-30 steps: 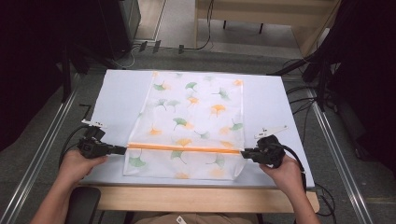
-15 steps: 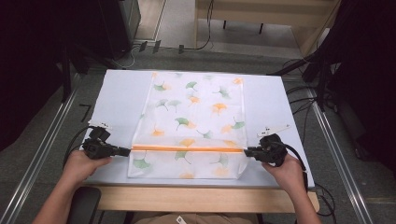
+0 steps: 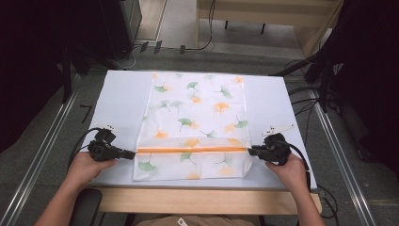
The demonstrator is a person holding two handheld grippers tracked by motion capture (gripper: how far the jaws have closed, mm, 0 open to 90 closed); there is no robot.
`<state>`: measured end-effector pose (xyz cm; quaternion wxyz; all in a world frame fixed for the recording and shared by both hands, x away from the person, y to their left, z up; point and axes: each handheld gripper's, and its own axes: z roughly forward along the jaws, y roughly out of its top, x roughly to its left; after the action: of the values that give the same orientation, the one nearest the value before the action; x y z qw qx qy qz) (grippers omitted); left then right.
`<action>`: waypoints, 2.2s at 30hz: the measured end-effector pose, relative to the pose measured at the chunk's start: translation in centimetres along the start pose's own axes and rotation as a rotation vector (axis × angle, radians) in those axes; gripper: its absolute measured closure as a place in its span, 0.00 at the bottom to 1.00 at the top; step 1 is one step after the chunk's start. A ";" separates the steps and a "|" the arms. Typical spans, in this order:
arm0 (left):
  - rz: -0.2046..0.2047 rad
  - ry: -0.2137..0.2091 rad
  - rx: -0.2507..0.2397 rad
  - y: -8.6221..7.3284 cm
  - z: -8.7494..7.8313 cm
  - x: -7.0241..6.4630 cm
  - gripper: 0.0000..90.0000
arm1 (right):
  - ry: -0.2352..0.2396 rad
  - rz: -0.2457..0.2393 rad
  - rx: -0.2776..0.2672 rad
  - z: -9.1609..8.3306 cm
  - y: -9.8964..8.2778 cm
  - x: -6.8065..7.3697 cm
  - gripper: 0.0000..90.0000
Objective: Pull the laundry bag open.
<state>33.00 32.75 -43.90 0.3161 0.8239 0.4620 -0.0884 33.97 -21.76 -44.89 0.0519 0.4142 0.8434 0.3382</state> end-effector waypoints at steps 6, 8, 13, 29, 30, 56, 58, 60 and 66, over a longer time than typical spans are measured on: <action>0.013 0.009 0.001 0.0 0.1 -0.1 0.99 | 0.007 0.023 0.018 0.0 0.1 0.1 0.84; 0.014 0.007 0.005 0.0 0.2 -0.1 0.97 | 0.004 0.020 0.020 0.0 0.1 0.2 0.83; 0.014 0.012 0.003 0.1 0.3 0.0 0.92 | 0.015 0.023 0.025 0.4 0.2 0.3 0.77; 0.083 0.023 -0.040 0.1 0.0 -0.9 0.58 | 0.008 0.002 -0.030 0.1 0.2 0.7 0.56; 0.088 0.036 -0.039 0.0 -0.1 -0.9 0.57 | 0.009 0.003 -0.034 0.0 0.2 0.8 0.55; 0.072 0.198 -0.196 -0.3 -1.5 0.3 0.40 | -0.023 0.052 -0.094 -0.8 -0.3 -0.4 0.47; 0.072 0.198 -0.204 -0.4 -1.6 0.5 0.40 | -0.030 0.054 -0.097 -0.8 -0.5 -0.7 0.46; 0.078 0.206 -0.216 -0.3 -1.7 0.5 0.40 | -0.042 0.050 -0.112 -0.9 -0.6 -0.9 0.45; 0.080 0.238 -0.240 -0.3 -1.9 0.8 0.38 | -0.088 0.073 -0.170 -1.6 -0.8 -1.5 0.43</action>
<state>32.94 34.60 -42.92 0.3583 0.8027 0.4703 0.0784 33.81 -24.07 -44.42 0.1117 0.4531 0.7930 0.3916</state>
